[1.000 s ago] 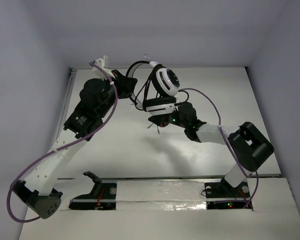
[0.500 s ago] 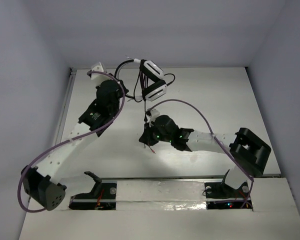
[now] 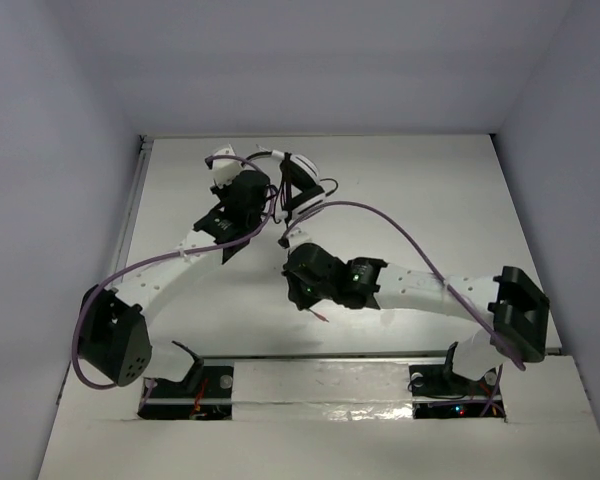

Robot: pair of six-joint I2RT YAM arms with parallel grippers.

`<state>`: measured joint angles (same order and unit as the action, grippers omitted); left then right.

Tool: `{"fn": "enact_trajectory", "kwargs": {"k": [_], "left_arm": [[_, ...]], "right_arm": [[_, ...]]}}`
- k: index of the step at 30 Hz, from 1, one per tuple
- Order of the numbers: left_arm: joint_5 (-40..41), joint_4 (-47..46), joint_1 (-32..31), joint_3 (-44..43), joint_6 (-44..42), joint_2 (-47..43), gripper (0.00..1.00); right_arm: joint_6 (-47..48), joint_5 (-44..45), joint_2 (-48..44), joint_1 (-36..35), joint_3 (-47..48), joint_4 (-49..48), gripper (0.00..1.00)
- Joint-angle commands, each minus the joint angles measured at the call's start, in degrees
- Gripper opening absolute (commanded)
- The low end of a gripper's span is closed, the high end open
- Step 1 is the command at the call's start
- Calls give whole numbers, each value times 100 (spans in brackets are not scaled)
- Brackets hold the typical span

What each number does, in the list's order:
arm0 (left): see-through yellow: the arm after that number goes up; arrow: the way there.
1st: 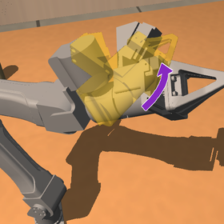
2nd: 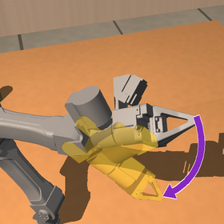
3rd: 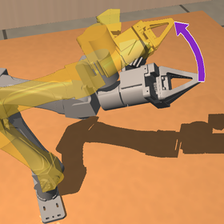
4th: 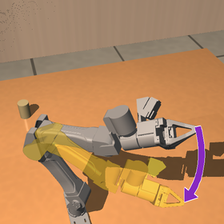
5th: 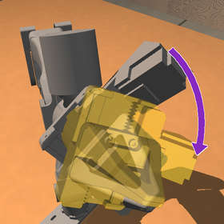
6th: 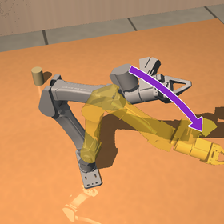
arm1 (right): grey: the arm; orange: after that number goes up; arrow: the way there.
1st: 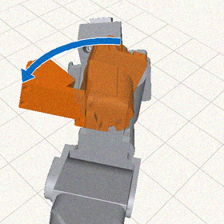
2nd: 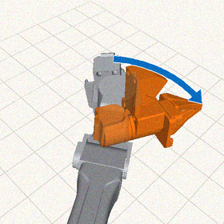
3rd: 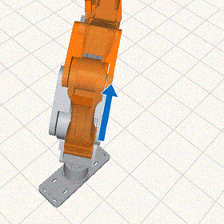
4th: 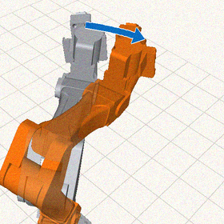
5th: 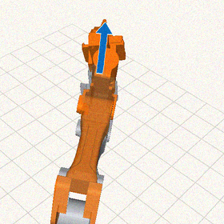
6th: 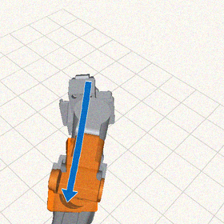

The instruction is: Wrap the headphones

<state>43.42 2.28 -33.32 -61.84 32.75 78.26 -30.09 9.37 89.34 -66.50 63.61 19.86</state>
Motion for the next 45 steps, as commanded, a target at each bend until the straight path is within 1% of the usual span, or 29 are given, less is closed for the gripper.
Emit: {"fn": "enact_trajectory", "kwargs": {"k": [1,4,9,12,14,19,21,22,24,25,27,28,29,30,31,33,34,35,36,37,38,42,43,44,45], "left_arm": [[307,-685,-42,295,30,-100,0],[342,-546,-104,541,-76,-57,0],[255,-369,-516,849,-129,-65,0],[88,-430,-736,998,-313,-170,0],[-79,-378,-816,1034,-392,-258,0],[-579,-45,-939,1148,-612,-495,0],[-816,-9,-1001,1209,-682,-636,0],[-1061,9,-1001,1227,-726,-671,0],[-1265,148,-1054,1210,-796,-733,0],[-1414,237,-1054,1175,-840,-768,0],[-1625,474,-1106,1061,-937,-821,0],[-1896,570,-1159,1017,-998,-873,0],[-1986,737,-1159,964,-1068,-909,0],[-2143,782,-1159,894,-1148,-935,0],[-2467,843,-1159,859,-1209,-996,0],[-2723,923,-1159,832,-1306,-1110,0],[-3055,932,-1159,823,-1367,-1215,0],[-3172,1001,-1159,788,-1420,-1243,0],[-3295,1106,-1159,727,-1560,-1286,0],[-3574,1116,-1159,718,-1657,-1391,0],[-3638,1134,-1159,709,-1710,-1453,0],[-3998,1379,-1159,569,-2035,-1699,0],[-4199,1415,-1159,525,-2236,-1743,0],[-4184,1459,-1159,481,-2264,-1744,0],[-4158,1555,-1159,385,-2282,-1735,0]], "right_arm": [[213,328,-461,-118,642,1324,0],[380,443,-470,-118,1257,2002,0],[670,785,-225,-118,1961,2566,0],[846,1408,-101,-118,2260,2725,0],[1039,2084,-110,-118,2418,2813,0],[1672,3411,-241,-118,2463,2839,0],[1997,3676,-303,-118,2402,2813,0],[2137,3895,-355,-118,2323,2561,0],[2463,4055,-434,-118,2087,2348,0],[2568,4378,-461,-118,1972,1999,0],[2815,4433,-549,-47,1778,1698,0],[2859,4529,-628,83,1594,1323,1],[2937,4539,-681,85,1497,1093,1],[2938,4530,-716,154,1409,943,2],[3121,4652,-821,155,1225,558,2],[3342,4758,-927,225,1048,152,3],[3438,4837,-988,225,952,-276,3],[3718,4829,-1145,303,716,-559,3],[3834,4786,-1234,374,601,-788,3],[3974,4759,-1313,375,486,-1286,3],[4141,4733,-1479,514,363,-1483,3],[4169,4435,-1857,699,108,-1748,6],[4186,4312,-1928,769,81,-1792,7],[4212,4267,-1981,770,72,-1784,8],[4143,4197,-2034,770,150,-1723,15]]}}
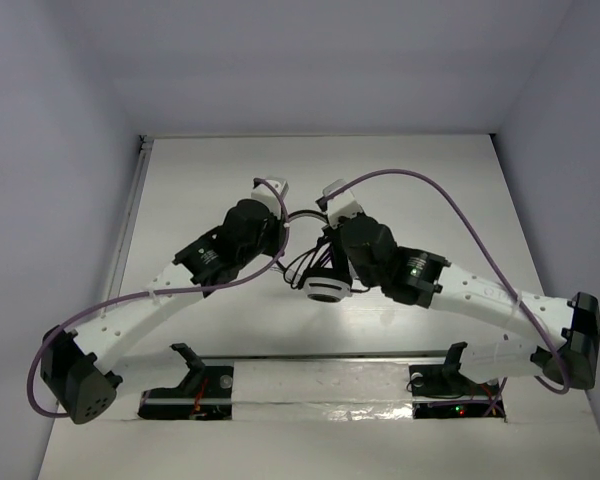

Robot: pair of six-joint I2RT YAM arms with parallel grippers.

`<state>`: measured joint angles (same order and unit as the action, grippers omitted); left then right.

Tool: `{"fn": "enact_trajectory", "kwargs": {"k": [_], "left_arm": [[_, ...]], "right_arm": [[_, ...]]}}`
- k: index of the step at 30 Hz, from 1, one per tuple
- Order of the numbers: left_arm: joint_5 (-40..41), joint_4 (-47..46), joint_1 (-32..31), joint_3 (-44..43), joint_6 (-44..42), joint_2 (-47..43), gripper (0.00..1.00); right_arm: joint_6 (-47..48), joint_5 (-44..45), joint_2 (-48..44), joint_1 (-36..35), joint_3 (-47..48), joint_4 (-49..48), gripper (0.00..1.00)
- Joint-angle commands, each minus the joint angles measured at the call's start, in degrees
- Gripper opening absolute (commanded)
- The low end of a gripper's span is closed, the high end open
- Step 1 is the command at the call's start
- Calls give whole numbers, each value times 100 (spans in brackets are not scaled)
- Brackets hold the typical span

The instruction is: Wrap the headphones

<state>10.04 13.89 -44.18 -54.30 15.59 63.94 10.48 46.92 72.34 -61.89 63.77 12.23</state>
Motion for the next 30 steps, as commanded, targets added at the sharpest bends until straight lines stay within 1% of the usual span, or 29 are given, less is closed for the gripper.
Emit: {"fn": "enact_trajectory", "kwargs": {"k": [1,3,4,5,6,7,8,10,12,13,14,15,17,20,24,30], "left_arm": [[-855,447,-73,-423,-671,-303,0],[-846,527,-73,-476,-750,-303,0],[-933,527,-73,-476,-794,-321,0],[-978,527,-73,-493,-821,-338,0],[-1178,449,-73,-493,-813,-365,0],[-1354,404,-21,-537,-778,-435,0],[-1365,404,-20,-537,-777,-470,0],[-1522,413,32,-686,-760,-540,0],[-1497,500,85,-905,-742,-558,0],[-1488,562,155,-1002,-742,-524,0],[-1444,606,217,-1073,-725,-523,0],[-1400,650,217,-1195,-725,-514,0],[-1347,711,444,-1319,-707,-444,0],[-1295,773,585,-1530,-698,-339,0],[-1531,720,805,-1758,-707,-198,0],[-1944,642,1254,-1882,-672,145,0]], "right_arm": [[25,232,-352,309,188,-672,15],[-37,152,-361,370,267,-503,15],[-72,29,-361,431,355,-232,15],[-220,-294,-352,432,417,-56,15],[-309,-393,-343,432,452,68,16],[-492,-646,-360,432,461,287,19],[-564,-797,-378,432,444,367,21],[-739,-1008,-404,432,347,464,22],[-960,-1166,-501,493,67,386,30],[-1030,-1298,-536,493,-30,298,30],[-1239,-1308,-588,493,-101,245,33],[-1337,-1308,-589,546,-214,210,40],[-1530,-1413,-598,546,-312,70,42],[-1768,-1544,-563,660,-514,-98,46],[-2031,-1826,-449,713,-795,-379,47],[-2558,-2248,-510,713,-1419,-1029,61]]}}
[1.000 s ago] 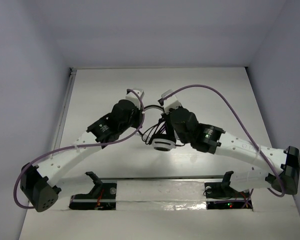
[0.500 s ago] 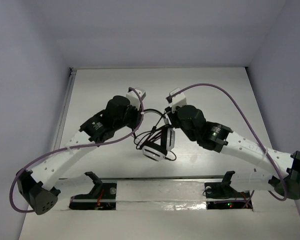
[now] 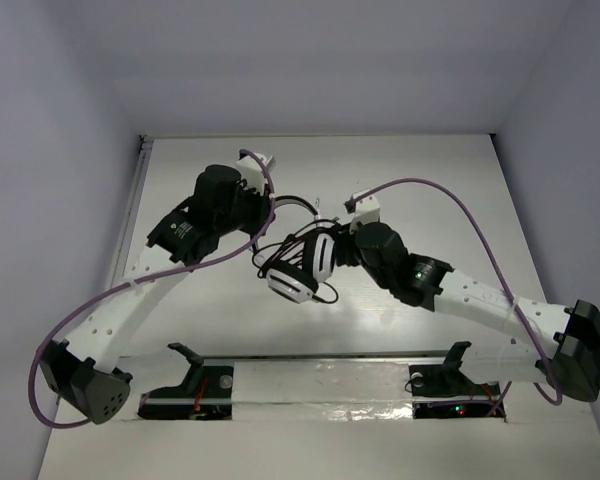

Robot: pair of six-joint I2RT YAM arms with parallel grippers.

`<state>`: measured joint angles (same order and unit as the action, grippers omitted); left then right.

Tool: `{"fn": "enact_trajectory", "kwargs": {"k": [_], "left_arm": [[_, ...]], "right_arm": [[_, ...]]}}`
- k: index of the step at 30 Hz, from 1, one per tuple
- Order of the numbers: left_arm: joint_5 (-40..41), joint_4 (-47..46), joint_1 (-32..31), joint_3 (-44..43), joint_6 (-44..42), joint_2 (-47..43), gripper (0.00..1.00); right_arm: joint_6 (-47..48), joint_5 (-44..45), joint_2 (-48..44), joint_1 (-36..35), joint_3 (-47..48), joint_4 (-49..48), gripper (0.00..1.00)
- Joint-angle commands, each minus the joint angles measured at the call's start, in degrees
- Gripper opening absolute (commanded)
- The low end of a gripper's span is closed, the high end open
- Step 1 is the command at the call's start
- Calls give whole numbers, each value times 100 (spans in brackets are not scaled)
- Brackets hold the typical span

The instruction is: Wrap the headphones

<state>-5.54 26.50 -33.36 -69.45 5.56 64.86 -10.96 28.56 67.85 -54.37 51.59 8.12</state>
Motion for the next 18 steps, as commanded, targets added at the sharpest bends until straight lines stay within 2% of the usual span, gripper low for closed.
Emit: {"fn": "enact_trajectory", "kwargs": {"k": [1,6,8,18], "left_arm": [[-465,-637,286,-376,314,114,0],[-579,-725,699,-359,358,413,0],[-754,-821,857,-332,445,536,0],[-755,-1190,1043,-578,656,1151,0]], "right_arm": [[-485,-482,-79,-39,-272,-749,63],[-854,-833,-334,-39,-842,-1154,72],[-943,-860,-369,-39,-1010,-1304,73],[-1803,-465,-659,-39,-1327,-962,82]]}}
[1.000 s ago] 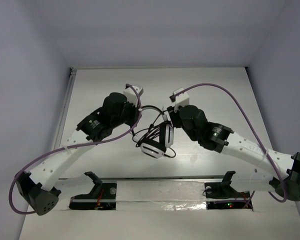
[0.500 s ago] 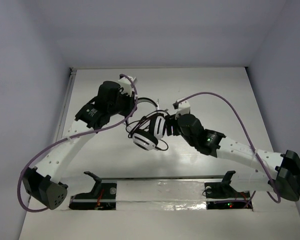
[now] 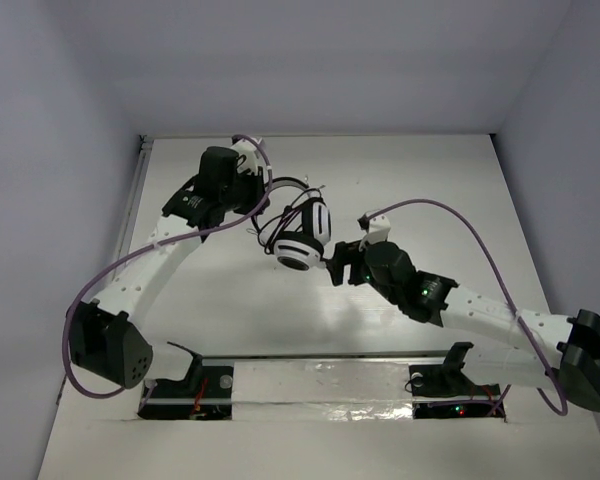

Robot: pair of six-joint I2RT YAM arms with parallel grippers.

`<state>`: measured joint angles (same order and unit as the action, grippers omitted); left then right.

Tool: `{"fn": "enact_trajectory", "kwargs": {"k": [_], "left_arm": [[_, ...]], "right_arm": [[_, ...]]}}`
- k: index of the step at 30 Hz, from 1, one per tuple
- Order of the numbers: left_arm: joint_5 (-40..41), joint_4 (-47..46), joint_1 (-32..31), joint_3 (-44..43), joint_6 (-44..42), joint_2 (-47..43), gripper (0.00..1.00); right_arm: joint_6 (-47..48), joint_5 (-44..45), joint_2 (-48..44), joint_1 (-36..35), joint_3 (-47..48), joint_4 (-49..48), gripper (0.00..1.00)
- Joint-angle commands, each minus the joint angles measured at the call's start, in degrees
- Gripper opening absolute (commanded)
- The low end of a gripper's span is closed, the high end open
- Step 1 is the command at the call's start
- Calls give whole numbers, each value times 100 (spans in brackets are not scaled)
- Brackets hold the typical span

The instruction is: Wrap the headphones

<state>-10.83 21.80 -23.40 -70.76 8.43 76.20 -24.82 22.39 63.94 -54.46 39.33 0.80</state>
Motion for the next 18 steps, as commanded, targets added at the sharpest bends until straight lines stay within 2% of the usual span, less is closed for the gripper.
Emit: {"fn": "enact_trajectory", "kwargs": {"k": [1,3,8,10,11,12,13,15,18], "left_arm": [[-244,-756,46,-465,396,61,0],[-218,-913,46,-430,519,131,0],[132,-1345,46,-228,888,360,0],[247,-1678,46,-8,1160,465,0],[344,-1766,46,53,1292,509,0],[362,-2046,46,141,1415,544,0],[388,-2144,46,298,1521,632,0],[564,-2582,46,448,1793,729,0],[880,-2882,-138,441,1952,1053,0]], "right_arm": [[-471,125,-347,-30,-110,-186,82],[-637,195,-671,-30,-136,-98,82],[-981,1281,-1673,-30,-40,991,78],[-1244,1705,-2165,-30,66,1438,68],[-1288,1933,-2306,-30,92,1528,58],[-1367,1988,-2551,-30,110,1572,45],[-1394,1988,-2632,-30,136,1599,22],[-1586,2163,-2764,-30,197,1695,2],[-1482,2225,-2861,-30,171,1546,1]]}}
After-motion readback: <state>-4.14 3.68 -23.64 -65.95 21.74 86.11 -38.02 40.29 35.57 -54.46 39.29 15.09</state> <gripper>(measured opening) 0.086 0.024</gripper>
